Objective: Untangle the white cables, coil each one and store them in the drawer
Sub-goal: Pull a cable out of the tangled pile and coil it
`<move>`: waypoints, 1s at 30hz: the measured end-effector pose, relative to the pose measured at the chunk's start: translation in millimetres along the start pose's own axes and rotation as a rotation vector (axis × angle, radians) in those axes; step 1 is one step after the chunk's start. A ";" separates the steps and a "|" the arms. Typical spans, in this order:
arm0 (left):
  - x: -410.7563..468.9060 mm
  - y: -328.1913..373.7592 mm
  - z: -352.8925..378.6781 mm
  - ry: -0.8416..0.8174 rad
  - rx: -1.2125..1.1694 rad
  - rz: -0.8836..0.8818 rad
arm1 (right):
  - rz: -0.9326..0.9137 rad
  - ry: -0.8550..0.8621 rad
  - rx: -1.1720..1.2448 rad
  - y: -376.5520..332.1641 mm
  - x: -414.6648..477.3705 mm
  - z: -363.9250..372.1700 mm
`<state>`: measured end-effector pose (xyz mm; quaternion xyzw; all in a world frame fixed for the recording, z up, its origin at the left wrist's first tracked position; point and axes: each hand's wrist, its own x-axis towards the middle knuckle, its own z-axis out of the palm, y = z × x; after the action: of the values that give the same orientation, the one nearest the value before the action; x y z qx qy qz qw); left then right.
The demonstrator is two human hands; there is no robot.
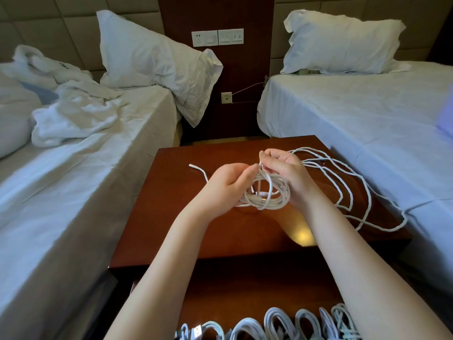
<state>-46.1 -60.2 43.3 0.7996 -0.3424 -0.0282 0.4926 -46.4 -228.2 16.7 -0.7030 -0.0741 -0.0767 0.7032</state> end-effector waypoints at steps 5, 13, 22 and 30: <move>4.8 -4.0 8.7 -0.051 0.226 -0.024 | -0.087 0.174 -0.119 -11.2 -1.2 -6.1; 14.4 -22.7 12.0 0.179 0.292 -0.141 | -0.203 0.221 -0.321 -20.7 -1.7 2.8; 15.4 -35.8 -6.4 0.683 0.030 -0.180 | -0.133 -0.116 -0.455 -32.2 -15.4 34.7; 11.5 -32.4 -13.3 0.891 -0.176 -0.030 | -0.135 -0.218 -0.558 -22.5 -18.0 49.9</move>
<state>-15.3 -47.5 27.4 0.6936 -0.0814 0.2824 0.6577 -68.6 -178.3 35.0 -0.8664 -0.1717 -0.0649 0.4643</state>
